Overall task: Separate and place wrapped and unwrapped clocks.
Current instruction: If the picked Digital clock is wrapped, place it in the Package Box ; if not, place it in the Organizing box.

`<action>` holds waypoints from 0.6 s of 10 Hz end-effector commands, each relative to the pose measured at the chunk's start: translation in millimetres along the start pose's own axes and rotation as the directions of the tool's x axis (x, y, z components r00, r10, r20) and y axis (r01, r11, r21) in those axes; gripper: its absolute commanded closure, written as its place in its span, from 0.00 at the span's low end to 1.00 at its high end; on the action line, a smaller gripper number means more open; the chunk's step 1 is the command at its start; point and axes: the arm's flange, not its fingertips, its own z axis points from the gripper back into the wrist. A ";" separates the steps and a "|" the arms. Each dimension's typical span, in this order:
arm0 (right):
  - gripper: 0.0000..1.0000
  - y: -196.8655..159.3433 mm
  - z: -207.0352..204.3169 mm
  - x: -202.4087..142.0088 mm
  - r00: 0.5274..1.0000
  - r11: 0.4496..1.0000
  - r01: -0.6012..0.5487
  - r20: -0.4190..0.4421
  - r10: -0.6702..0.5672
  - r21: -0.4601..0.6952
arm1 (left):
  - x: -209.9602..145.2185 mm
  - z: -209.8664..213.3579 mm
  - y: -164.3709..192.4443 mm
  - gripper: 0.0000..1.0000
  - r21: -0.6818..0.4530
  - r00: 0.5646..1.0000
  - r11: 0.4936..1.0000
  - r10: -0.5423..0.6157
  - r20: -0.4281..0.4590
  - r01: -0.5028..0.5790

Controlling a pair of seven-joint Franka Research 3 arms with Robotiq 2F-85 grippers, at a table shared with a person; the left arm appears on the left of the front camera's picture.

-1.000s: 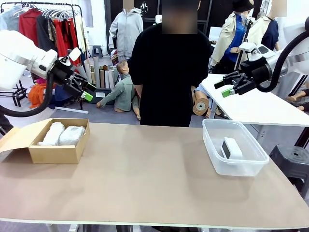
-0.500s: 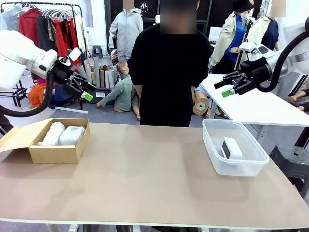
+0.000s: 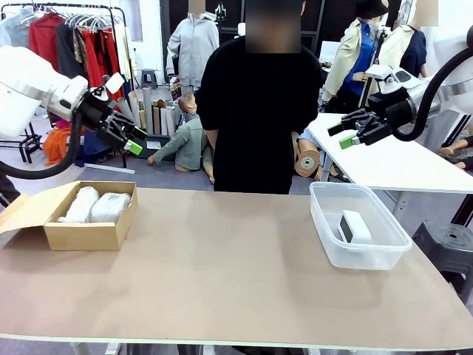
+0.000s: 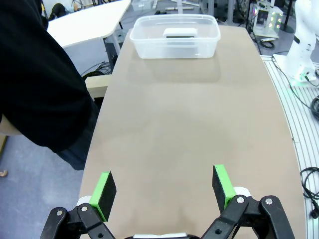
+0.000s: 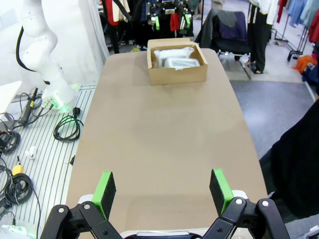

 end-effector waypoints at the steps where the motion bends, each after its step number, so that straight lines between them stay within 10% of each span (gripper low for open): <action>1: 0.00 0.4 0.8 1.2 1.000 1.000 -0.003 -0.003 0.003 -0.003 | 0.8 0.0 -0.9 0.00 -0.006 1.000 1.000 -0.001 0.003 0.001; 6: 0.00 0.4 0.8 1.2 1.000 1.000 -0.003 -0.003 0.003 -0.003 | 0.8 0.0 -0.9 0.00 -0.006 1.000 1.000 -0.001 0.003 0.001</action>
